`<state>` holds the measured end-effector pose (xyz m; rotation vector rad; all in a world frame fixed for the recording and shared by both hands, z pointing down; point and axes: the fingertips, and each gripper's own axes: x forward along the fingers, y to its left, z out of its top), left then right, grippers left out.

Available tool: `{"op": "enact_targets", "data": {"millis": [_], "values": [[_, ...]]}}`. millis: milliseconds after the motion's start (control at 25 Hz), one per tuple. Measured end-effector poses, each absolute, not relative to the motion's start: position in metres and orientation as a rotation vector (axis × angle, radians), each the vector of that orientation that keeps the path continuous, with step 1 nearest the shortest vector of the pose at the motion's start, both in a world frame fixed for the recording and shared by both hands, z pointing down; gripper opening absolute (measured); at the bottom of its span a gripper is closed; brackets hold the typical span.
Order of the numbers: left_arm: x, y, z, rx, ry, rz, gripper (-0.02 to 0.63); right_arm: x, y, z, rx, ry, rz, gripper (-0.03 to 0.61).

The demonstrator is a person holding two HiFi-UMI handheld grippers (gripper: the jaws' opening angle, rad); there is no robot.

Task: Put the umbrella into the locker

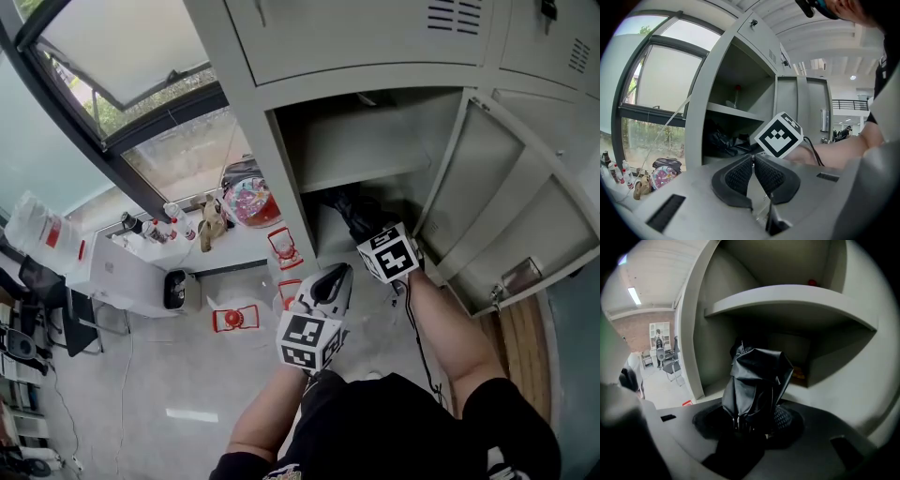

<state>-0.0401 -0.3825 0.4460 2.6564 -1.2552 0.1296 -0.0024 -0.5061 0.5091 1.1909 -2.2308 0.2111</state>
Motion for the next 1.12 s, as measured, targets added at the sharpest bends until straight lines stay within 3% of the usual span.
{"op": "enact_targets", "data": {"millis": [1120], "values": [[-0.048,-0.414,0.464,2.688,-1.208,0.135,0.028,-0.001,-0.566,0.555,1.086,-2.056,0.188,0.267]]}}
